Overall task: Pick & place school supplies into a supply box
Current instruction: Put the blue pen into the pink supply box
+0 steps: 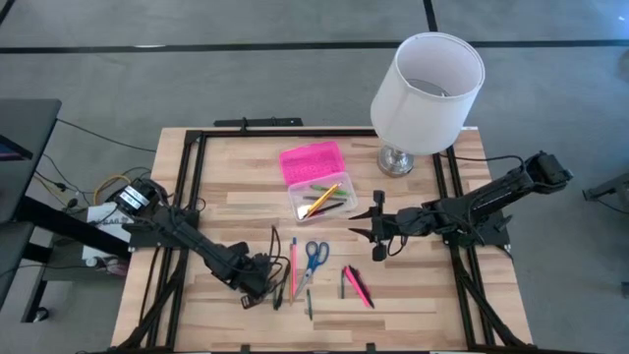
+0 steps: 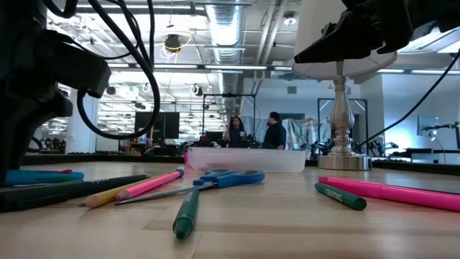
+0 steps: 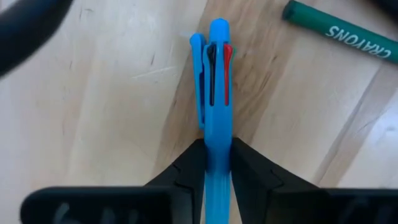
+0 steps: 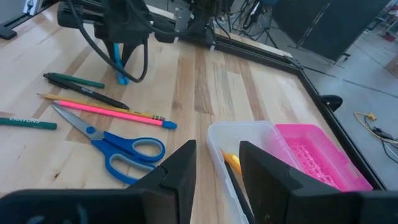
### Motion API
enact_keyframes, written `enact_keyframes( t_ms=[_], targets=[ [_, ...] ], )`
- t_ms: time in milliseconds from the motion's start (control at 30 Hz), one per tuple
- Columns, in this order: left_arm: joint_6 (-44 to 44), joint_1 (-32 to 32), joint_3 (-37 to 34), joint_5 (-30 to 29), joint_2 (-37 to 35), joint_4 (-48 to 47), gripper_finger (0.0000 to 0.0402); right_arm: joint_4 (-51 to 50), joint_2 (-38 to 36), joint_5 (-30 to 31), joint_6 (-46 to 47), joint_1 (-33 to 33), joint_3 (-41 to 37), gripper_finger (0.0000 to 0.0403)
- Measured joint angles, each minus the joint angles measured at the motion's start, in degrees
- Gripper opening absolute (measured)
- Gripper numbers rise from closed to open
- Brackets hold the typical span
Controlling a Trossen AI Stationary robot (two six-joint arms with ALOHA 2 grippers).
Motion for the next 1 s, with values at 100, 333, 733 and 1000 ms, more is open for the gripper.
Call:
enact_keyframes(
  t_ms=[100, 333, 733, 1000],
  targets=[
    [0.74, -0.04, 0.0, -1.71, 0.04, -0.14, 0.0065, 0.0, 0.0, 0.0, 0.0, 0.0, 0.0, 0.0118],
    [0.76, -0.03, -0.02, -3.36, 0.06, -0.82, 0.007, -0.02, 0.0, 0.0, 0.05, 0.0, 0.0, 0.0118],
    [1.65, 0.22, 3.31, -9.5, 0.65, -7.17, 0.0061, -1.27, 0.02, 0.0, 1.57, 0.0, 0.0, 0.0118],
    [5.24, 4.07, 12.3, -21.01, 0.34, -17.17, 0.0062, -1.29, 0.02, -0.09, 2.14, 0.0, -0.02, 0.0118]
  ],
)
